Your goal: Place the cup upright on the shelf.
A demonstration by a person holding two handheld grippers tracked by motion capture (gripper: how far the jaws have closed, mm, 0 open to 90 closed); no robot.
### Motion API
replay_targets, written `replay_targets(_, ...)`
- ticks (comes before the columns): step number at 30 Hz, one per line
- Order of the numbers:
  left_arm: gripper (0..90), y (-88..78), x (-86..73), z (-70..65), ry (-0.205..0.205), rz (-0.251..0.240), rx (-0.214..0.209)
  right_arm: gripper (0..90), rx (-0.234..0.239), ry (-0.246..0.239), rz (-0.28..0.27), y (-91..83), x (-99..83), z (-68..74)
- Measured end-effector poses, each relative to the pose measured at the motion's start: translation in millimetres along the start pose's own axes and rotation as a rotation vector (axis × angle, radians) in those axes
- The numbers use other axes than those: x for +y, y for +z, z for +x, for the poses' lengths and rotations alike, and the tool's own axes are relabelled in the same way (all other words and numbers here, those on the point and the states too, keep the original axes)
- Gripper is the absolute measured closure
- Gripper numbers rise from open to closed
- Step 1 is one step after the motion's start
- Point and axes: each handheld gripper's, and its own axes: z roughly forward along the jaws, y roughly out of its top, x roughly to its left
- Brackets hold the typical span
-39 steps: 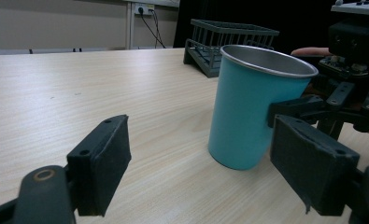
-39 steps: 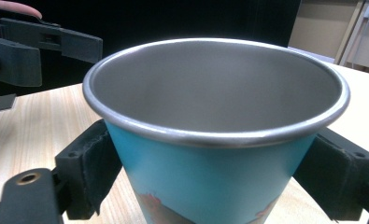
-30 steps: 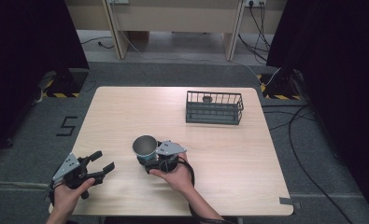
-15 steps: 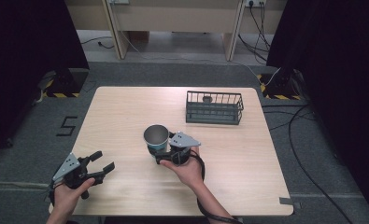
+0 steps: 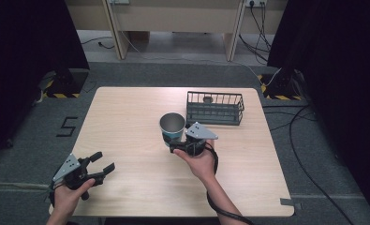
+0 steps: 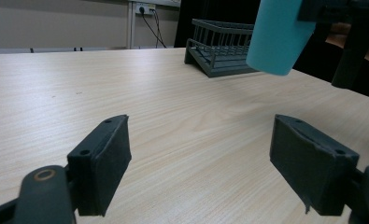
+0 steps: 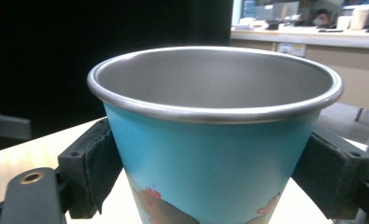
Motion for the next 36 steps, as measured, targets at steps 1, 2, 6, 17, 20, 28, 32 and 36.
replay_targets(1, 19.7, 0.0, 0.0, 0.0, 0.0, 0.0, 0.0, 16.3, -0.006, 0.0, -0.004, -1.3, 1.4, -2.1)
replay_targets(2, 19.7, 0.0, 0.0, -0.1, 0.0, 0.0, -0.001, 16.3, -0.017, -0.003, -0.01, -2.8, 3.3, -4.8)
replay_targets(6, 19.8, -0.2, 0.0, 0.1, 0.0, 0.0, 0.001, 16.3, -0.05, -0.008, -0.026, -9.3, 10.7, -14.9)
replay_targets(17, 20.0, -0.4, 0.0, 0.3, -0.001, -0.001, 0.001, 16.3, -0.131, -0.017, -0.049, -24.4, 24.7, -37.7)
replay_targets(20, 20.1, -0.5, 0.0, 0.3, -0.001, -0.002, 0.0, 16.3, -0.153, -0.015, -0.057, -28.2, 28.7, -44.9)
replay_targets(28, 20.2, -0.7, 0.0, 0.3, -0.003, -0.004, -0.002, 16.3, -0.226, -0.005, -0.083, -38.4, 39.3, -68.2)
replay_targets(32, 20.2, -0.7, 0.0, 0.5, -0.003, -0.004, -0.002, 16.3, -0.25, 0.001, -0.085, -41.5, 41.6, -75.6)
replay_targets(36, 20.2, -0.6, 0.0, 0.4, -0.004, -0.004, -0.002, 16.3, -0.273, 0.005, -0.089, -43.7, 44.2, -84.2)
